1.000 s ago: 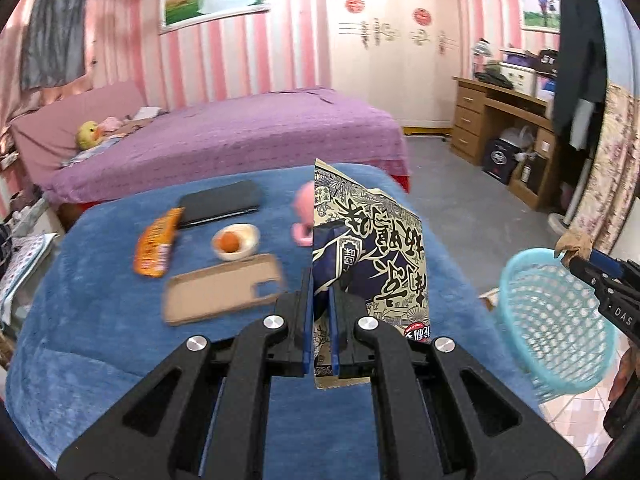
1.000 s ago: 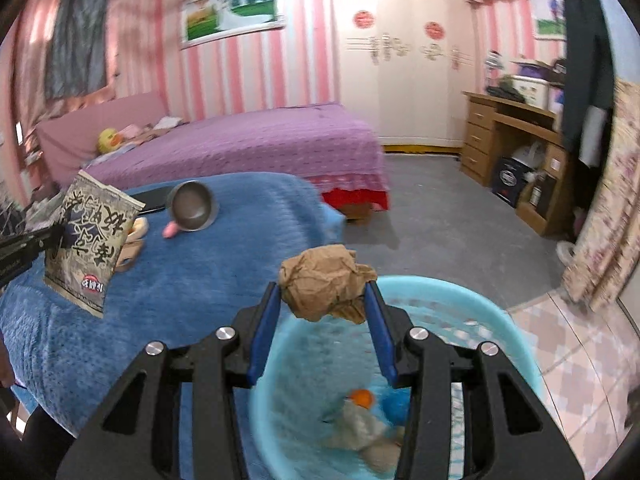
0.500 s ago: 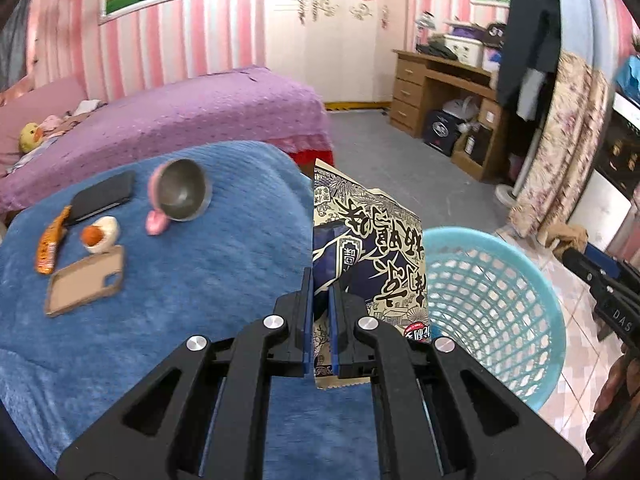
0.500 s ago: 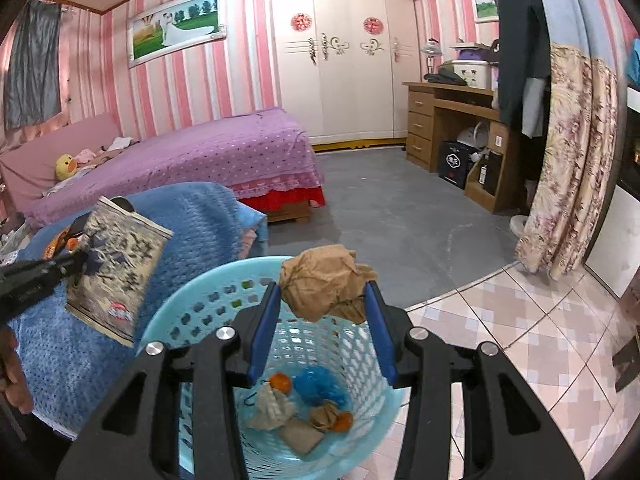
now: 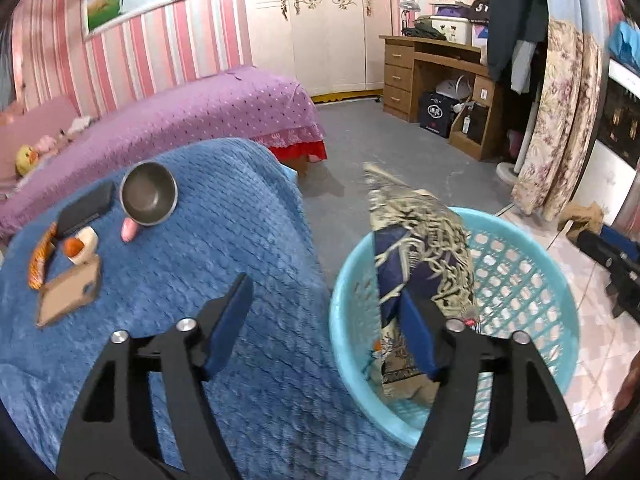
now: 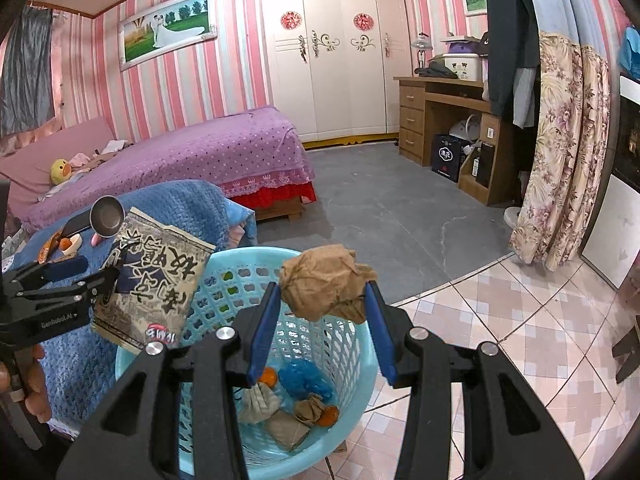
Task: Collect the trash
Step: 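Carry the printed bag and paper ball over the basket and lower the printed bag in, then release and press the printed bag into the basket with the left gripper while the right drops the paper ball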
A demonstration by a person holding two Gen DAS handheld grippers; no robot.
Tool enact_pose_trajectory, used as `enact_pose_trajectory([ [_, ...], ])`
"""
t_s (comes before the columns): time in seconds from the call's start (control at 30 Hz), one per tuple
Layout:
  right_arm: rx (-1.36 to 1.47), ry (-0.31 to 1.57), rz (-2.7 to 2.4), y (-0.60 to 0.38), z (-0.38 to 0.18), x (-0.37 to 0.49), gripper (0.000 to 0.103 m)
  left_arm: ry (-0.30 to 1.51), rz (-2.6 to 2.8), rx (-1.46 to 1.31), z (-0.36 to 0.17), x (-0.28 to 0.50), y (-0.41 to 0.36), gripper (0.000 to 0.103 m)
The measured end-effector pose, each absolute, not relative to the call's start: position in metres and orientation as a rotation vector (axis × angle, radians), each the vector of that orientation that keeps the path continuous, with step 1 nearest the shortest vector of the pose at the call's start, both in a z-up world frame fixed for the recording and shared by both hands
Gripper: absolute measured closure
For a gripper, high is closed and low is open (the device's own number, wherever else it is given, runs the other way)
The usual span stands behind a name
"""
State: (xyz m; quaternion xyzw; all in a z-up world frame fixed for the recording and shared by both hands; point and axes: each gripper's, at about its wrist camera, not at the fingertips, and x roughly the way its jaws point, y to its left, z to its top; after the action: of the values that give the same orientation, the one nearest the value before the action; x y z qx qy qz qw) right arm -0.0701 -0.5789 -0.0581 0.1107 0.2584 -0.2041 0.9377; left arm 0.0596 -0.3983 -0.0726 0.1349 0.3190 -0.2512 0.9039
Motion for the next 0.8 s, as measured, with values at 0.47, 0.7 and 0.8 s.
enact_pose_trajectory([
  [0.47, 0.218, 0.542, -0.405, -0.57, -0.062, -0.064, 0.06, 0.633, -0.526, 0.345, -0.073, 0.058, -0.394, 0.012],
  [0.7, 0.228, 0.54, -0.416, -0.573, -0.062, -0.068, 0.06, 0.654, -0.598, 0.341, -0.077, 0.054, -0.395, 0.036],
  [0.8, 0.234, 0.543, -0.415, -0.574, -0.064, -0.068, 0.06, 0.707, -0.653, 0.328, -0.081, 0.057, -0.398, 0.073],
])
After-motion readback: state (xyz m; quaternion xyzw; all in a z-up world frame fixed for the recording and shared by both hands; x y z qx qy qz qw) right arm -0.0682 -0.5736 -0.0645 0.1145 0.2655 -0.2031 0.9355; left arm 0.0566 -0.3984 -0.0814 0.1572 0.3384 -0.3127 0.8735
